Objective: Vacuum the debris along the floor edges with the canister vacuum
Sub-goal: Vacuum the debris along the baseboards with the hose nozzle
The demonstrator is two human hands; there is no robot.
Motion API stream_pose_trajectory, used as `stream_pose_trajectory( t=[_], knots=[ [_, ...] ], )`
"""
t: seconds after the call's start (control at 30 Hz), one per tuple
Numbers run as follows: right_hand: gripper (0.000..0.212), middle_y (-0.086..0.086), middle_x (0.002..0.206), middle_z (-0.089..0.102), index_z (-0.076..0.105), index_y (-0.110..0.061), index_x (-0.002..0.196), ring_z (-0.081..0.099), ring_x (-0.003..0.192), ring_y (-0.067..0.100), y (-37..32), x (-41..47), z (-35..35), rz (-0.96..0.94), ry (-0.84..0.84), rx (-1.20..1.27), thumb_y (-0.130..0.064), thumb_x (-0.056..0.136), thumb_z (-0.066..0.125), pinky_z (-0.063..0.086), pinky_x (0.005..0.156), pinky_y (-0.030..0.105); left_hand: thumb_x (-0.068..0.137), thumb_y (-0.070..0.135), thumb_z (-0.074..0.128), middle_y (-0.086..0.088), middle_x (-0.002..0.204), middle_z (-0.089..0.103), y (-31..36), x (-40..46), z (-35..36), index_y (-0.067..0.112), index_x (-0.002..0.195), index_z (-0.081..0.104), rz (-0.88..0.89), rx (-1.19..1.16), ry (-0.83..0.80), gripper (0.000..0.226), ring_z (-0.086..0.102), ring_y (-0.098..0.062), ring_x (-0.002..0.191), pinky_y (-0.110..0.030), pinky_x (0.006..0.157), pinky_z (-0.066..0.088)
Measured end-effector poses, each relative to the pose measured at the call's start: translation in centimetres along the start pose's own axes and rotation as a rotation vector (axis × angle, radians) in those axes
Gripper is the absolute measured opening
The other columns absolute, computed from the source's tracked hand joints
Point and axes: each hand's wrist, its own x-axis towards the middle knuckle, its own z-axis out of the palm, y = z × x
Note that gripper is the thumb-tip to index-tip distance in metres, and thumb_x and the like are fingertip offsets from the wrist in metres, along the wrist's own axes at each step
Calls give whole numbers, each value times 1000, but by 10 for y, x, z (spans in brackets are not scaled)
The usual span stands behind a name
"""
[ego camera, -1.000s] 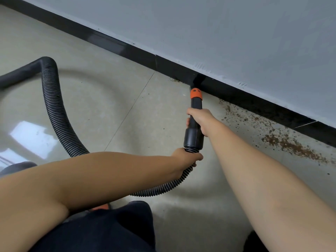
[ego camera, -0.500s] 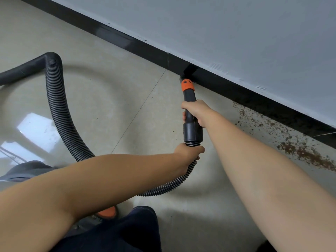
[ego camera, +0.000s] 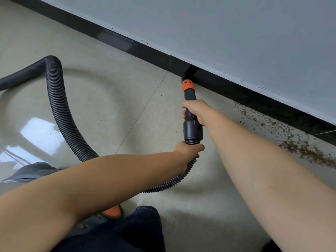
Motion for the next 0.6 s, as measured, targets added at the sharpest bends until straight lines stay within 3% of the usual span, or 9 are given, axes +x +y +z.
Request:
stream_pose_trajectory(
  t=[0.17, 0.43, 0.6],
  knots=[
    [12, 8, 60, 53, 47, -7, 91, 50, 32, 13, 19, -13, -26, 34, 44, 50, -6, 84, 56, 46, 41, 18, 83, 13, 63, -3, 67, 53, -9, -10, 20, 14, 81, 51, -16, 68, -76, 12, 46, -15, 53, -22, 52, 42],
    [10, 2, 41, 54, 46, -9, 82, 51, 37, 15, 48, -27, -61, 57, 111, 132, -7, 82, 56, 47, 52, 28, 83, 13, 63, -3, 66, 51, -19, -19, 44, 15, 79, 50, -37, 152, -173, 14, 45, -14, 52, -21, 49, 40],
    [10, 1, 38, 53, 46, -9, 82, 50, 32, 14, 55, -34, -73, 52, 133, 140, -7, 82, 55, 47, 49, 25, 83, 13, 63, -3, 66, 51, -21, -27, 55, 14, 80, 50, -39, 167, -197, 14, 44, -14, 52, -21, 50, 40]
  ],
)
